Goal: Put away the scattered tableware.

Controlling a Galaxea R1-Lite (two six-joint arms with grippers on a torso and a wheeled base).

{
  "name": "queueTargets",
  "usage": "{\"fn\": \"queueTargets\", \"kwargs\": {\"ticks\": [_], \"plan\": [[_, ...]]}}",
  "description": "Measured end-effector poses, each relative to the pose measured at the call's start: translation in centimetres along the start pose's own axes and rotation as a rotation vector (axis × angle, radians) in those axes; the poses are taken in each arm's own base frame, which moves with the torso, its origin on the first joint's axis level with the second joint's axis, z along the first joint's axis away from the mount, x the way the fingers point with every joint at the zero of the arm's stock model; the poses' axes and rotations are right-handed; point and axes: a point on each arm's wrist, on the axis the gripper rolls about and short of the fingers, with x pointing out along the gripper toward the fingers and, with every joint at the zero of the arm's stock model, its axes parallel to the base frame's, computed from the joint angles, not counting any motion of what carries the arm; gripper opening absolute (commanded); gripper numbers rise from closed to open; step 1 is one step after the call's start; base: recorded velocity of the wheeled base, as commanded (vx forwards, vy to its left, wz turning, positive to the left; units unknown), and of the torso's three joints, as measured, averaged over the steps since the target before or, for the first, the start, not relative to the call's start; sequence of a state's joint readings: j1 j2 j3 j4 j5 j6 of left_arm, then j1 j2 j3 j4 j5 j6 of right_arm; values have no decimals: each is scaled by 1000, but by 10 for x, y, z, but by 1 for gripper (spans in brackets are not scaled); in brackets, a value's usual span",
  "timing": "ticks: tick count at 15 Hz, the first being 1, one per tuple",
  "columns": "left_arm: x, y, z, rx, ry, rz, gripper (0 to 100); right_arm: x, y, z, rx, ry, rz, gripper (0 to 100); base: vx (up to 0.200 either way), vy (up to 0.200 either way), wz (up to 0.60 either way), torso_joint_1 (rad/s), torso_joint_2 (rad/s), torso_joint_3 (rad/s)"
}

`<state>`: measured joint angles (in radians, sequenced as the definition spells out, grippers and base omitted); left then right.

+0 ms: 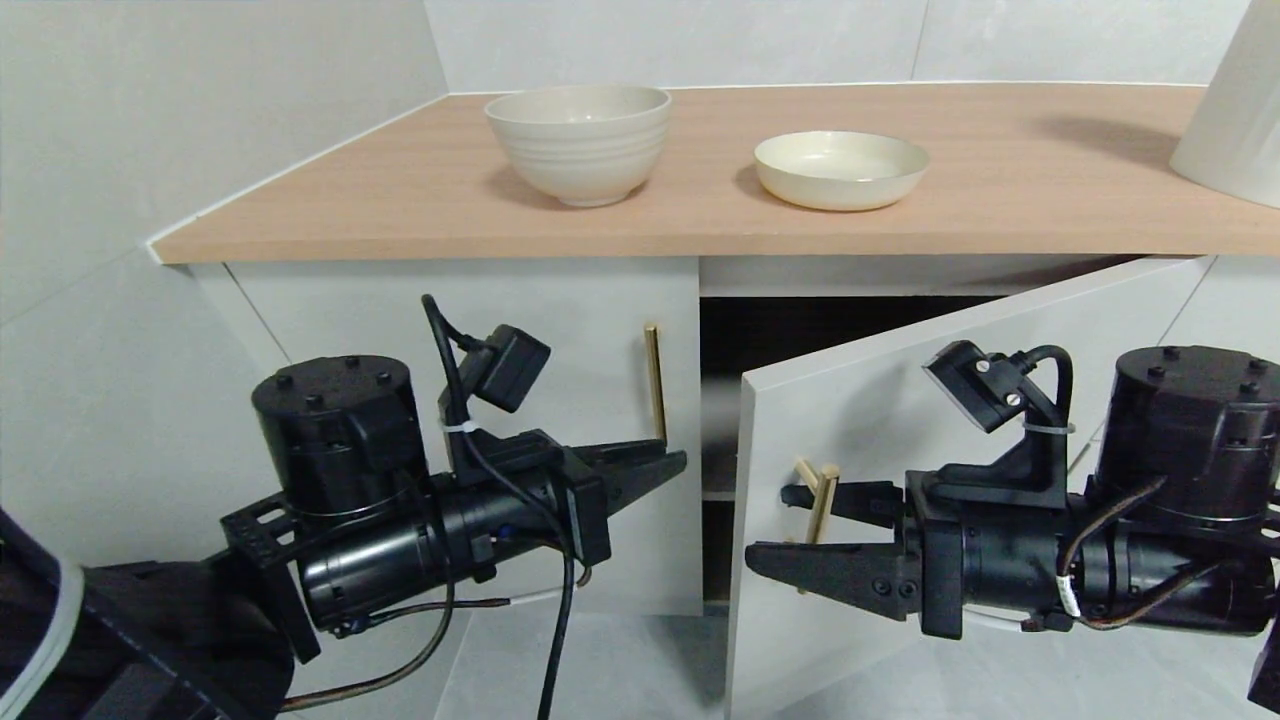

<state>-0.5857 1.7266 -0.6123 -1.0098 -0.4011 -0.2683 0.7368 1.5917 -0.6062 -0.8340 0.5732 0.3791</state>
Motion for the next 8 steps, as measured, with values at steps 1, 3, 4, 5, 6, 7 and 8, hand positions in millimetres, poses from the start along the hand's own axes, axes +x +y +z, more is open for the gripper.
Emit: {"fn": "queueTargets", "kwargs": {"ticks": [1, 3, 4, 5, 6, 7, 8], "plan": [[4, 0, -1, 7, -16, -8, 0, 0, 0, 0, 0, -1, 0, 100, 0, 0, 0, 0, 0, 0], [12, 2, -1, 34, -66, -37, 0, 0, 0, 0, 1, 0, 0, 100, 0, 0, 0, 0, 0, 0], [17, 4, -5, 37, -65, -51, 0, 0, 0, 0, 1, 0, -1, 100, 0, 0, 0, 0, 0, 0], [23, 7, -8, 34, -58, -58, 0, 0, 0, 0, 0, -1, -1, 100, 0, 0, 0, 0, 0, 0], [30, 10, -12, 30, -48, -63, 0, 0, 0, 0, -1, -2, -2, 100, 0, 0, 0, 0, 0, 0], [38, 13, -14, 28, -44, -65, 0, -1, 0, 0, 0, -2, -2, 100, 0, 0, 0, 0, 0, 0], [45, 16, -17, 27, -42, -67, 0, -1, 0, 0, 0, -2, -3, 100, 0, 0, 0, 0, 0, 0]]}}
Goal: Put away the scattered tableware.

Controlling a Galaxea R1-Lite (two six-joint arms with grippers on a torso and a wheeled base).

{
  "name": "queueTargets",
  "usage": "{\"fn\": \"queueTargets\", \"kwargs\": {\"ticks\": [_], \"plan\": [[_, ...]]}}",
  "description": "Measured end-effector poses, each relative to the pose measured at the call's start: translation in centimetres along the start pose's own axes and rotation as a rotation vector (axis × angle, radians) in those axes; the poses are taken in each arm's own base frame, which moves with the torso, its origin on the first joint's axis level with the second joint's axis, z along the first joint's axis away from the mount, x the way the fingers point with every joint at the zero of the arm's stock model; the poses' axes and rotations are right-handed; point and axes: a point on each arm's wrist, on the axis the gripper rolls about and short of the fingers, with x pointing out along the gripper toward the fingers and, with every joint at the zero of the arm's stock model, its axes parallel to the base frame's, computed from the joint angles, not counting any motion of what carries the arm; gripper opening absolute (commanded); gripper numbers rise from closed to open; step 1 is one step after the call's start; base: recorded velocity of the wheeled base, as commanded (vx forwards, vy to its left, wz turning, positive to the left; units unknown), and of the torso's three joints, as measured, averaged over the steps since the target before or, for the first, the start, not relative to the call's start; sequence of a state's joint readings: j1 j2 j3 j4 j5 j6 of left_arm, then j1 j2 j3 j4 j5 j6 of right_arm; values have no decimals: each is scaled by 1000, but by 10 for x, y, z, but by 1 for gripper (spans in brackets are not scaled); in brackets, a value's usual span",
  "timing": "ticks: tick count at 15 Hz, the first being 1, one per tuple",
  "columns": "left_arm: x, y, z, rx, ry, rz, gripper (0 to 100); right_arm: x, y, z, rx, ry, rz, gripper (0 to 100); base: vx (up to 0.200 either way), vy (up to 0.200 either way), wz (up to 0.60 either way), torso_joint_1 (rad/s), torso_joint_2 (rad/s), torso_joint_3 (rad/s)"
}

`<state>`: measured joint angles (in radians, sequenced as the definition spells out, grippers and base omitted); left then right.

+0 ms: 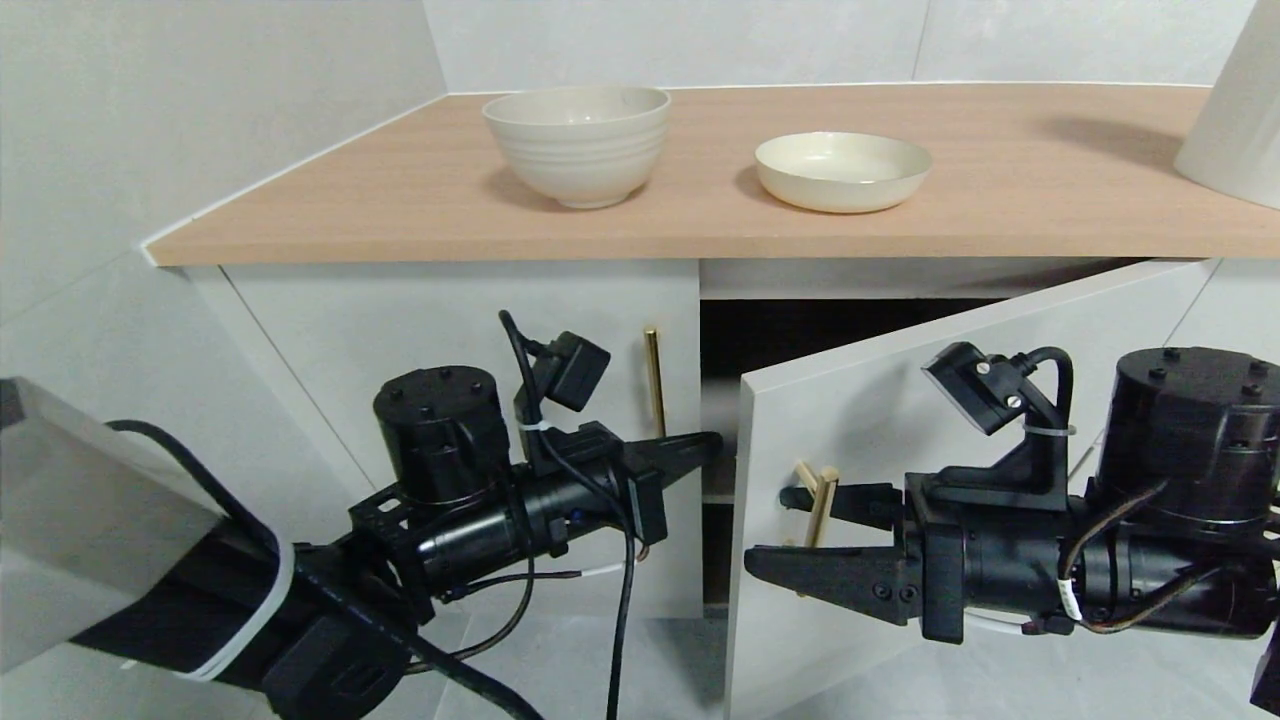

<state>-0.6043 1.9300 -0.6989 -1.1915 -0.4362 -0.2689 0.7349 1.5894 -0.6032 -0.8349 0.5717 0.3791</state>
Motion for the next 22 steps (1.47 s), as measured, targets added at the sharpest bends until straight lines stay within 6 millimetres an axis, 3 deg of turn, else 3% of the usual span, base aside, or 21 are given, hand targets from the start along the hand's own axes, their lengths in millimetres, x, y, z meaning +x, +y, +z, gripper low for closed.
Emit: {"fn": "queueTargets", "kwargs": {"ticks": [4, 9, 15, 22], "plan": [[32, 15, -4, 7, -15, -10, 0, 0, 0, 0, -1, -2, -1, 100, 0, 0, 0, 0, 0, 0], [46, 4, -9, -33, -59, -73, 0, -2, 1, 1, -8, -7, -5, 100, 0, 0, 0, 0, 0, 0], [38, -9, -17, -45, -21, -152, 0, -9, -6, 2, -35, -36, -48, 100, 0, 0, 0, 0, 0, 0], [36, -20, -11, -40, -28, -174, 0, -24, -19, 2, -21, -106, -236, 100, 0, 0, 0, 0, 0, 0]]}}
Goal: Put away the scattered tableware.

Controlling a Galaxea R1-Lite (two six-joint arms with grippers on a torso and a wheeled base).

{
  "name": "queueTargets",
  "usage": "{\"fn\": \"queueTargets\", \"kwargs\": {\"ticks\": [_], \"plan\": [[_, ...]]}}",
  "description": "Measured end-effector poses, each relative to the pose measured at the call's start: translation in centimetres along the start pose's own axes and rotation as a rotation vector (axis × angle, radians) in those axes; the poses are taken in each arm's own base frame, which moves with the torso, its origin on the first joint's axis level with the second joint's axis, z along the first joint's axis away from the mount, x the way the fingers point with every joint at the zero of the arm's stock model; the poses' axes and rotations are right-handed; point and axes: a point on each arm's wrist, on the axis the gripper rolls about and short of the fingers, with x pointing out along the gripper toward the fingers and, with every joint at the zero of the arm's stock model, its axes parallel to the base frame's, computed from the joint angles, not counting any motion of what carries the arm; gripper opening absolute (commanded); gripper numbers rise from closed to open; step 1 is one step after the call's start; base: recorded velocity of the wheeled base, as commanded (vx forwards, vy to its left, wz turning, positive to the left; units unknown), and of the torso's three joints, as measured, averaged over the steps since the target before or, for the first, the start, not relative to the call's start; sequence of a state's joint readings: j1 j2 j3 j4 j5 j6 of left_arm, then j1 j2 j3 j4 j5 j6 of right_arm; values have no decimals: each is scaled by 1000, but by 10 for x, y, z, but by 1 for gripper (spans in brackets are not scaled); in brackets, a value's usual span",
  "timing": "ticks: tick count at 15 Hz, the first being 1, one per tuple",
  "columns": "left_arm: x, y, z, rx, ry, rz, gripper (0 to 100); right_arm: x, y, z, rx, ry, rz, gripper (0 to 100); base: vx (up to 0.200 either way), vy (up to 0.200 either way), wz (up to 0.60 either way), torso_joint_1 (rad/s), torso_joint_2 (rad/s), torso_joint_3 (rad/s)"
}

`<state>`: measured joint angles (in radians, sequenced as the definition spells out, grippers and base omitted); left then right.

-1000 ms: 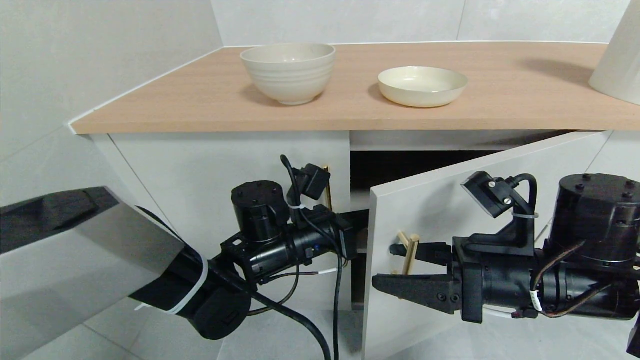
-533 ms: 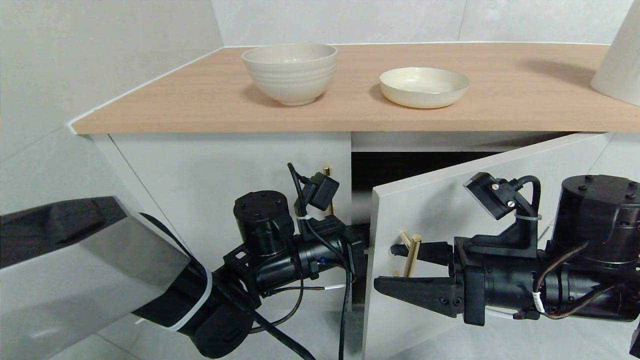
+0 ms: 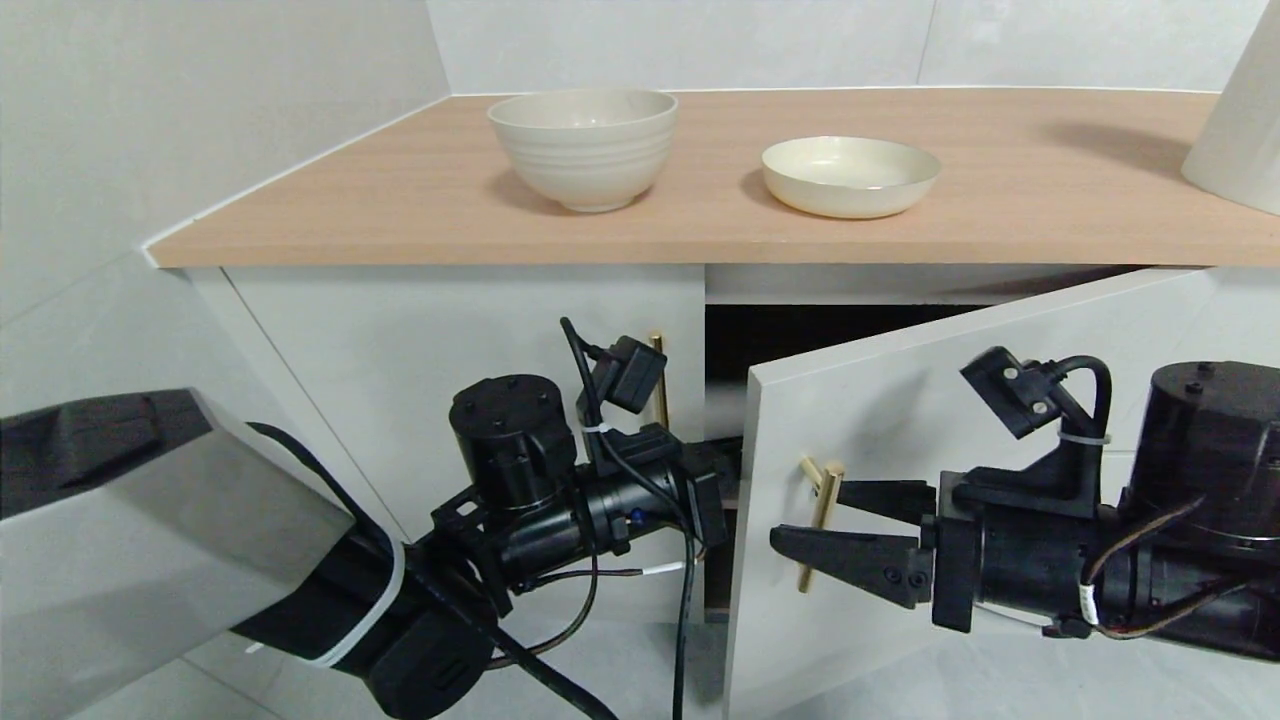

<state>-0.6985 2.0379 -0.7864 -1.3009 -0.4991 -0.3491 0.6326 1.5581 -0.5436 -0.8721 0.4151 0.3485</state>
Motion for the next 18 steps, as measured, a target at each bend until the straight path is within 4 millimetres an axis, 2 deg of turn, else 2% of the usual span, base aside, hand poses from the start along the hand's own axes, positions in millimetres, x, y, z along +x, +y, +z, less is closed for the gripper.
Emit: {"fn": "queueTargets", "kwargs": {"ticks": [5, 9, 11, 15, 18], "plan": [[7, -3, -2, -17, 40, -27, 0, -19, -5, 3, 0, -37, -51, 100, 0, 0, 0, 0, 0, 0], [12, -3, -1, -36, 79, -39, 0, -52, 6, -13, -4, -43, -65, 100, 0, 0, 0, 0, 0, 0], [14, -2, -1, -39, 80, -30, 0, -62, 9, -18, -4, -43, -60, 100, -200, 0, 0, 2, 2, 7], [22, -4, -3, -47, 97, -37, 0, -69, 13, -19, -9, -54, -51, 100, -200, 0, 0, 5, 1, 2], [28, -1, -2, -47, 96, -29, 0, -70, 13, -20, -6, -49, -52, 100, 0, 0, 0, 0, 0, 0]]}}
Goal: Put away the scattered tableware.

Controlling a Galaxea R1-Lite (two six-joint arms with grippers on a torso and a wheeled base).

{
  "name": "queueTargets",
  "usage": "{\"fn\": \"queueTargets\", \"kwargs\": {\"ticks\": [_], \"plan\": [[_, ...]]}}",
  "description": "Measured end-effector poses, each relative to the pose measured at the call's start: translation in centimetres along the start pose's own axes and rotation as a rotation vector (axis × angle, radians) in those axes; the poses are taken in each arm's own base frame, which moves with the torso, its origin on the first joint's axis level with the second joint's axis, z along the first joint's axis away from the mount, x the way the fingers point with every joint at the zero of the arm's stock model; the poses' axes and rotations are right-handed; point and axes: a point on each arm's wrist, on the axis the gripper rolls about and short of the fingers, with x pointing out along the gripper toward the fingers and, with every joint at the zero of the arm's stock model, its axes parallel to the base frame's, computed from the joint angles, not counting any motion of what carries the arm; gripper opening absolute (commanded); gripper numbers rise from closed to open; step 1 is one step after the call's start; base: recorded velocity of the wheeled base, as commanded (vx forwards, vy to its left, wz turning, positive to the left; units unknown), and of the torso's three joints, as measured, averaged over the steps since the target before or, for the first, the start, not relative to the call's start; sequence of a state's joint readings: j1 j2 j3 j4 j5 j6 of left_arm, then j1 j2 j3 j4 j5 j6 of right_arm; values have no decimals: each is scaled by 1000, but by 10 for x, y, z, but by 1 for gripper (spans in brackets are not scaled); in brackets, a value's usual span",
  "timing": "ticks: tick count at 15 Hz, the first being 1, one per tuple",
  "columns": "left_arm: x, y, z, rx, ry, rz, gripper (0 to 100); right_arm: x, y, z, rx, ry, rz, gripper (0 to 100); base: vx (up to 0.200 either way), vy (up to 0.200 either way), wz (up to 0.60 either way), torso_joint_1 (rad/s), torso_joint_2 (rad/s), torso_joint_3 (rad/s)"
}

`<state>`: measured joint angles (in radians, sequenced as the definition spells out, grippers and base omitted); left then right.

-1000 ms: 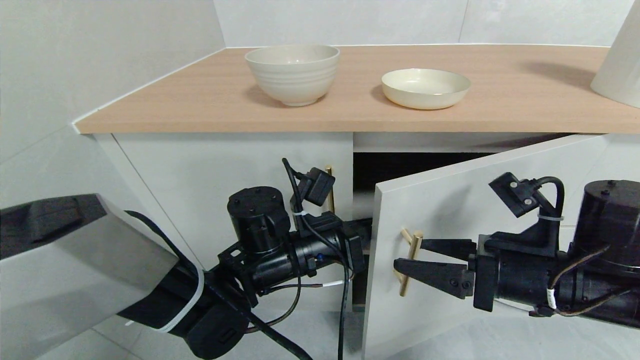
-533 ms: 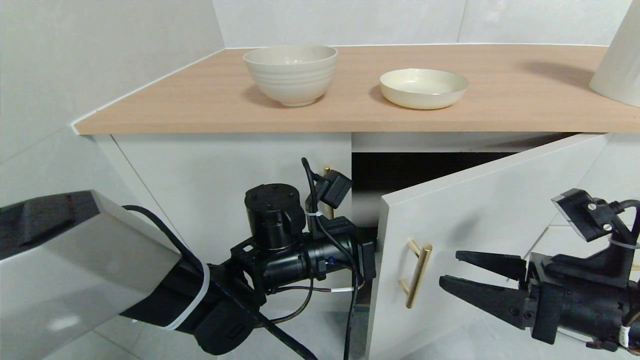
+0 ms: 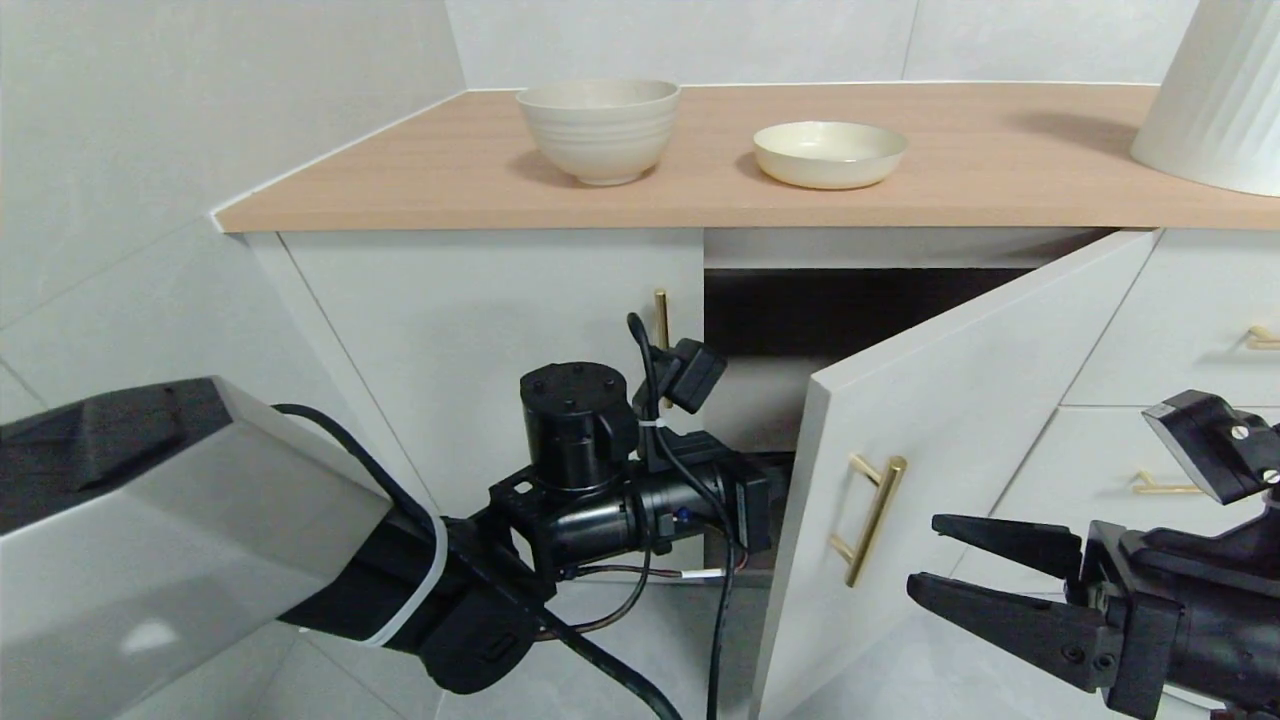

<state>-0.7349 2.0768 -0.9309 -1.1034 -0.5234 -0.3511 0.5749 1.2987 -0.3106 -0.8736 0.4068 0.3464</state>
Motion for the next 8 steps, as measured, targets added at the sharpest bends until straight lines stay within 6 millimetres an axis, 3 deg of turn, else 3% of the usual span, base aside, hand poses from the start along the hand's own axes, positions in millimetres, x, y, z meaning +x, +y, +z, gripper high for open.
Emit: {"fn": "queueTargets", "kwargs": {"ticks": [6, 8], "plan": [[23, 21, 0, -10, 8, 21, 0, -6, 0, 4, -6, -25, -10, 100, 0, 0, 0, 0, 0, 0], [23, 21, -1, -13, 8, 23, 0, -10, 3, 6, -14, -42, -4, 100, -200, 0, 0, 5, 0, 2]]}}
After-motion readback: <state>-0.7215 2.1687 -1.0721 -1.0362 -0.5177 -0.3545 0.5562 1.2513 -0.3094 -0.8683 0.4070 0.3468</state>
